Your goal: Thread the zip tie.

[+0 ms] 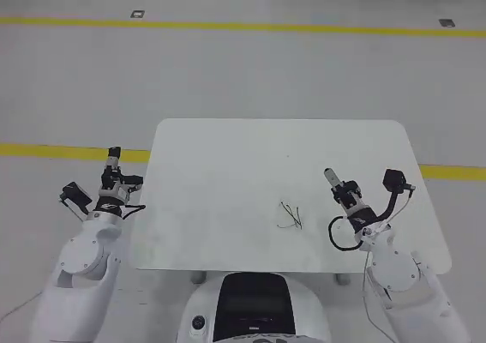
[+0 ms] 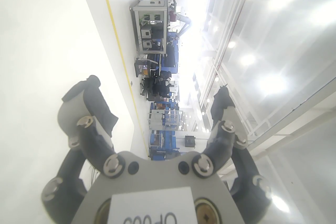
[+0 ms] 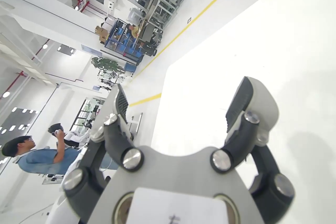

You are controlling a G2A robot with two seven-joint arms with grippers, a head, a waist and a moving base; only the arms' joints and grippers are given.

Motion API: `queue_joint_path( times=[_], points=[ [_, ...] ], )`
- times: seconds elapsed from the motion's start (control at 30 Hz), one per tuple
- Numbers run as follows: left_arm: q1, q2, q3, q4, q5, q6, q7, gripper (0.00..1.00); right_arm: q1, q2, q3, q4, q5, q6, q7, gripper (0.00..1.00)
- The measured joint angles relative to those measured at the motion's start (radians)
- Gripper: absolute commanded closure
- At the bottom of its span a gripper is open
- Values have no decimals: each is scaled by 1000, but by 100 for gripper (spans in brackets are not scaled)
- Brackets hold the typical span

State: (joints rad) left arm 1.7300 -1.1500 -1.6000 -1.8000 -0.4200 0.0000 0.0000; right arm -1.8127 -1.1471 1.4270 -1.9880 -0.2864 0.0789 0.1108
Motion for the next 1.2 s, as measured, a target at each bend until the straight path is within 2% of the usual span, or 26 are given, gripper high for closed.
queue_joint_path(
  times=[0.37,0.43,0.57,0.67,0.77,1.2],
  points=[
    [0,0,0,0,0,0,0,0,5,2,-7,-6,-8,-6,9,0],
    [0,0,0,0,0,0,0,0,21,4,-28,-11,-67,-5,52,0],
    [0,0,0,0,0,0,0,0,65,4,-94,1,-222,60,146,0],
    [0,0,0,0,0,0,0,0,92,1,-140,16,-286,100,186,0],
    [0,0,0,0,0,0,0,0,107,1,-162,26,-331,103,224,0],
    [0,0,0,0,0,0,0,0,111,2,-175,26,-353,98,237,0]
  ],
)
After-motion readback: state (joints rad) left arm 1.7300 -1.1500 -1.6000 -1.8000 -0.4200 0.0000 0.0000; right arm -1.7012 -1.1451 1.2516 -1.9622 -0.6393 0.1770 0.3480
